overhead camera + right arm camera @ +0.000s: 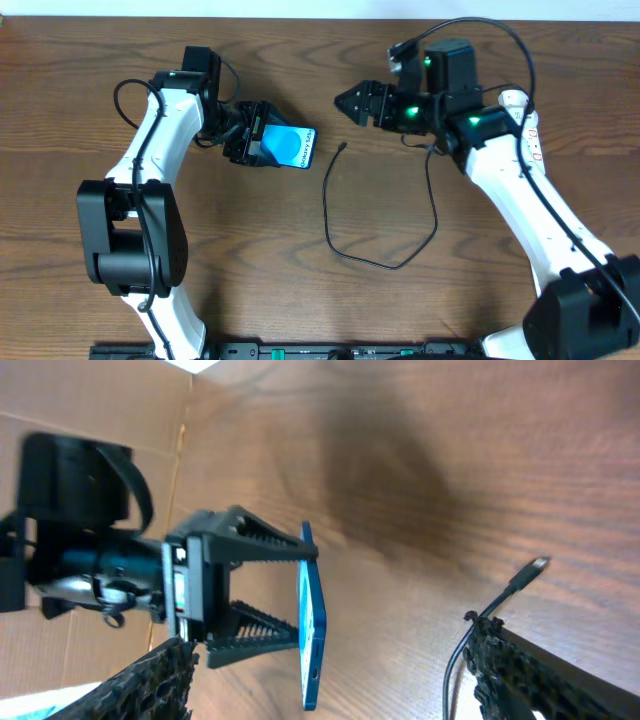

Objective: Plug charger to phone and switch on socket
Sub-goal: 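Swing the right gripper left toward the phone held by the left gripper, then close the right gripper on the phone's edge beside the left gripper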

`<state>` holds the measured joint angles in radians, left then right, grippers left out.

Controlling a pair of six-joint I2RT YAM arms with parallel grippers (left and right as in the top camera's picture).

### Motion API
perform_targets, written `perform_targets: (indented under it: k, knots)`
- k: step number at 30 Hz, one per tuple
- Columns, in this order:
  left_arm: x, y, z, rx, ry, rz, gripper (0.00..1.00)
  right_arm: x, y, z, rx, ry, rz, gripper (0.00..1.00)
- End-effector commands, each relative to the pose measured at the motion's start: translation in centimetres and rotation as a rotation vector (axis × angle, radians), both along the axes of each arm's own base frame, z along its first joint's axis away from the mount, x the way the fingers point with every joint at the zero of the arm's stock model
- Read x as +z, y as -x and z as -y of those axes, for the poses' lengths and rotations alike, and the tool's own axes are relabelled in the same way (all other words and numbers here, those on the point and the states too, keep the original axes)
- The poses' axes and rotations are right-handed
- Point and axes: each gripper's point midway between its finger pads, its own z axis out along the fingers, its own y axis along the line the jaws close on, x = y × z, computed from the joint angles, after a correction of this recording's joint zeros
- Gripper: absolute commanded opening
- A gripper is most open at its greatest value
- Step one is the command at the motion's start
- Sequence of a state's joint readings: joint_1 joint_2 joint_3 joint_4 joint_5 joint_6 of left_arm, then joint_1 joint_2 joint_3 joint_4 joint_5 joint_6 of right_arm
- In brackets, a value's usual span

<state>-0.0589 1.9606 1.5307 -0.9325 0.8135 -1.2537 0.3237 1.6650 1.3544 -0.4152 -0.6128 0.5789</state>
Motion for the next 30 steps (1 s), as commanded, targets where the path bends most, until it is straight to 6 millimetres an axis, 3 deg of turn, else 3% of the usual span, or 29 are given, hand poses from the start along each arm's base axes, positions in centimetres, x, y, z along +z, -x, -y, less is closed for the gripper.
perform_targets:
  k: [1, 9, 20, 30]
  knots:
    - [1.5, -0.5, -0.1, 0.008, 0.007, 0.041, 0.64, -1.4, 0.4, -1.0, 0.03, -0.018, -0.064, 0.85]
    - [1.5, -0.3, 0.5, -0.008, 0.007, 0.041, 0.64, -3.1, 0.4, -1.3, 0.045, -0.017, -0.112, 0.85]
    - [1.9, -1.0, 2.8, -0.063, 0.016, 0.123, 0.64, -2.9, 0.9, -2.3, 0.083, -0.024, -0.095, 0.85]
    - [1.8, -1.1, 2.8, -0.062, 0.012, 0.124, 0.64, -2.7, 1.0, -2.7, 0.093, -0.027, -0.085, 0.85]
